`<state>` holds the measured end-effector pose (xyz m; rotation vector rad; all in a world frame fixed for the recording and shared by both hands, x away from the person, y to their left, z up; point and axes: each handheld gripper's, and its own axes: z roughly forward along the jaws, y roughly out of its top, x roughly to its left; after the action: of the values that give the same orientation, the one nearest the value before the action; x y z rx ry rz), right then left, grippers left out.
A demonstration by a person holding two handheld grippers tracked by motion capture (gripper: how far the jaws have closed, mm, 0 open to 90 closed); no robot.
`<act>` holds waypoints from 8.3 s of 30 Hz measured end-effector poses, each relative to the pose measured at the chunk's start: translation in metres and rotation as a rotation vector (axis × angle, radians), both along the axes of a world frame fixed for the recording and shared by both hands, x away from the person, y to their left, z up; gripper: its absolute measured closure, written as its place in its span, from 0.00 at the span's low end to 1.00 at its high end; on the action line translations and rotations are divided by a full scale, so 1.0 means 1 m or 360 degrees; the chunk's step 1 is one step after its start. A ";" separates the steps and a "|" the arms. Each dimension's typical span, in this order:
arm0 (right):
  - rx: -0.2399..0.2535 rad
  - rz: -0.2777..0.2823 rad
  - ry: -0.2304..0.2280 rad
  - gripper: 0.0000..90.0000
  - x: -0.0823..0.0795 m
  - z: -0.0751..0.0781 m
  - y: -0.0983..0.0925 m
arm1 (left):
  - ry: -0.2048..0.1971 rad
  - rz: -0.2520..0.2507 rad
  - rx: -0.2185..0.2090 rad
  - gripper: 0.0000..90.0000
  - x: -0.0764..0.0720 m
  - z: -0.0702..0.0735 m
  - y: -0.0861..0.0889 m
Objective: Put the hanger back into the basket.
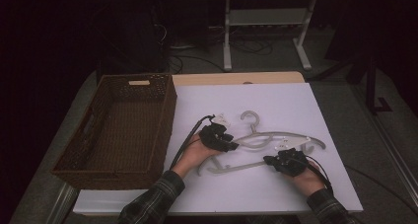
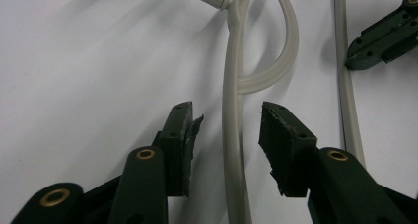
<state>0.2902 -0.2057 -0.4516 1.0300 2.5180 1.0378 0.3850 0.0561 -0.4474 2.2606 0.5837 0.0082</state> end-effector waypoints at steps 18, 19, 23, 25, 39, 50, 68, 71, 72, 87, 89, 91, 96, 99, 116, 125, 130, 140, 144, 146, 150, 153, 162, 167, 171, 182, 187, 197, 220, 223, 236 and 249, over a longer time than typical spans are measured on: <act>-0.0002 0.0002 -0.0001 1.00 0.000 0.000 0.000 | 0.0000 -0.0039 0.0019 0.80 0.000 -0.003 -0.007; -0.0003 0.0002 -0.0001 1.00 0.000 0.000 0.000 | 0.0001 -0.0041 0.0015 0.82 0.000 -0.003 -0.007; -0.0006 0.0004 -0.0001 1.00 0.000 0.000 0.000 | -0.0011 -0.0033 0.0008 0.84 -0.001 0.000 -0.007; -0.0006 0.0005 -0.0001 1.00 0.000 0.000 0.000 | -0.0018 -0.0035 0.0003 0.85 -0.002 0.002 -0.006; -0.0008 0.0014 0.0019 1.00 -0.001 0.000 0.000 | 0.0115 -0.0084 -0.0140 0.84 -0.001 0.010 0.001; -0.0021 0.0029 0.0032 1.00 -0.001 -0.001 0.000 | 0.0197 -0.0104 -0.0189 0.77 0.001 0.009 0.002; -0.0029 0.0032 0.0022 1.00 -0.002 -0.001 0.001 | 0.0088 -0.0086 -0.0087 0.90 -0.005 0.017 0.000; -0.0036 0.0037 0.0016 1.00 -0.002 0.000 0.000 | 0.0033 -0.0085 -0.0066 0.91 -0.007 0.020 0.001; -0.0043 0.0038 0.0006 1.00 -0.003 0.000 0.000 | 0.0023 -0.0084 -0.0055 0.91 -0.007 0.020 0.001; 0.0100 0.0073 -0.0109 0.71 -0.015 0.019 -0.008 | -0.0035 0.0061 -0.0104 0.92 -0.009 0.046 0.014; 0.0131 0.0067 -0.0127 0.61 -0.017 0.022 -0.009 | -0.0030 0.0098 -0.0107 0.92 -0.009 0.051 0.017; 0.0155 0.0062 -0.0128 0.52 -0.019 0.024 -0.011 | -0.0025 0.0134 -0.0113 0.92 -0.010 0.056 0.021; 0.0178 0.0042 -0.0160 0.39 -0.019 0.026 -0.015 | -0.0041 0.0201 -0.0097 0.92 -0.011 0.074 0.030; 0.0185 0.0032 -0.0181 0.35 -0.020 0.027 -0.016 | -0.0062 0.0243 -0.0093 0.92 -0.011 0.085 0.036; 0.0195 0.0014 -0.0173 0.25 -0.017 0.026 -0.018 | -0.0087 0.0388 -0.0095 0.92 -0.012 0.129 0.068; 0.0248 -0.0028 -0.0166 0.12 -0.015 0.029 -0.019 | -0.0125 0.0472 -0.0084 0.92 -0.014 0.152 0.095; 0.0262 -0.0031 -0.0184 0.12 -0.015 0.029 -0.019 | -0.0136 0.0532 -0.0104 0.92 -0.015 0.159 0.118; 0.0262 -0.0038 -0.0185 0.14 -0.014 0.029 -0.019 | -0.0158 0.0683 -0.0102 0.92 -0.020 0.163 0.173; 0.0254 -0.0040 -0.0184 0.14 -0.014 0.028 -0.018 | -0.0179 0.0745 -0.0106 0.92 -0.022 0.167 0.198; 0.0252 -0.0040 -0.0181 0.14 -0.014 0.028 -0.018 | -0.0187 0.0773 -0.0104 0.92 -0.024 0.168 0.209; 0.0250 -0.0045 -0.0178 0.14 -0.014 0.028 -0.018 | -0.0210 0.0828 -0.0089 0.92 -0.027 0.169 0.234; 0.0249 -0.0048 -0.0178 0.14 -0.013 0.027 -0.018 | -0.0219 0.0864 -0.0096 0.92 -0.029 0.170 0.251; 0.0244 -0.0064 -0.0179 0.14 -0.010 0.027 -0.020 | -0.0250 0.0985 -0.0061 0.92 -0.037 0.169 0.301; 0.0236 -0.0071 -0.0171 0.14 -0.010 0.026 -0.019 | -0.0256 0.1049 -0.0048 0.92 -0.041 0.166 0.324; 0.0233 -0.0076 -0.0176 0.14 -0.010 0.026 -0.019 | -0.0267 0.1093 -0.0018 0.92 -0.045 0.163 0.340; 0.0229 -0.0095 -0.0182 0.14 -0.009 0.026 -0.020 | -0.0259 0.1160 0.0058 0.91 -0.048 0.151 0.369; 0.0227 -0.0096 -0.0181 0.14 -0.009 0.026 -0.020 | -0.0244 0.1172 0.0073 0.91 -0.048 0.146 0.374; 0.0226 -0.0093 -0.0178 0.14 -0.009 0.026 -0.019 | -0.0212 0.1174 0.0155 0.91 -0.042 0.133 0.374; 0.0237 -0.0101 -0.0179 0.14 -0.009 0.027 -0.020 | -0.0194 0.1084 0.0111 0.62 -0.035 0.121 0.349; 0.0240 -0.0102 -0.0181 0.15 -0.009 0.027 -0.020 | -0.0213 0.1041 0.0065 0.55 -0.036 0.127 0.333; 0.0272 -0.0106 -0.0206 0.15 -0.011 0.035 -0.024 | -0.0252 0.0790 -0.0117 0.27 -0.037 0.140 0.252; 0.0296 -0.0100 -0.0224 0.15 -0.011 0.040 -0.026 | -0.0270 0.0563 -0.0166 0.17 -0.042 0.138 0.175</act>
<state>0.2789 -0.2316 -0.4120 1.0374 2.2976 1.2972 0.3426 0.2307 -0.3091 2.0063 0.8625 0.3348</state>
